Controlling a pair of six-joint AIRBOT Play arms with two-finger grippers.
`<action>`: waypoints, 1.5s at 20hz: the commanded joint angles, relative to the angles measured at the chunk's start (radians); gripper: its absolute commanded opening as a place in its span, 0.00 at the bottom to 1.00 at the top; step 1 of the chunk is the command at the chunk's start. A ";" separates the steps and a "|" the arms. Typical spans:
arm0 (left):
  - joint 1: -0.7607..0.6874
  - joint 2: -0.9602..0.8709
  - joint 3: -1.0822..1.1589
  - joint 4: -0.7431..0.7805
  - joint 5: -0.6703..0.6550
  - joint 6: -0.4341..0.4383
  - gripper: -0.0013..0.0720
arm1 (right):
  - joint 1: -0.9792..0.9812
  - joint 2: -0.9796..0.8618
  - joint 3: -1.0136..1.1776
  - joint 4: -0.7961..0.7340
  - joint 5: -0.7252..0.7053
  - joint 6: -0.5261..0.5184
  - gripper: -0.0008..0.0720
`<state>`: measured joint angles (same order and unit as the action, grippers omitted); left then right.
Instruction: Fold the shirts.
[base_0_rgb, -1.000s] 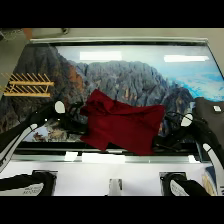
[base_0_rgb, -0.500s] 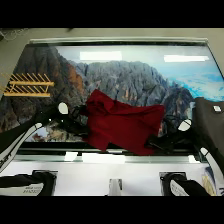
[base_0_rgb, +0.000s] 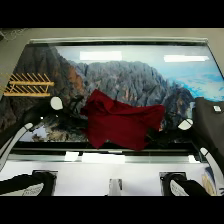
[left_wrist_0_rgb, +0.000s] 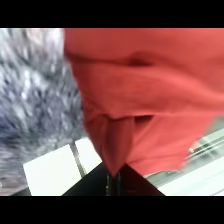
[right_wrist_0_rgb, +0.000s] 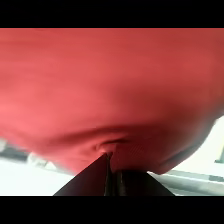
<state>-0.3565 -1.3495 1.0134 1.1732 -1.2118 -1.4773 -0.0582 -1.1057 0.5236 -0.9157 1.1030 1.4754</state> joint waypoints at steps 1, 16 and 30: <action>0.002 0.124 0.151 0.146 -0.010 -0.022 0.06 | -0.001 0.042 0.187 0.035 0.080 -0.115 0.05; -0.099 0.498 0.997 0.111 0.615 0.006 0.06 | -0.001 0.463 1.191 -0.006 -0.158 0.017 0.05; -0.097 0.167 0.875 0.499 0.148 -0.046 0.06 | -0.001 0.060 0.999 -0.390 0.394 0.120 0.05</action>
<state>-0.4541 -1.0801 1.9495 1.6318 -0.9127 -1.5116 -0.0582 -0.9287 1.6176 -1.2579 1.4086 1.5883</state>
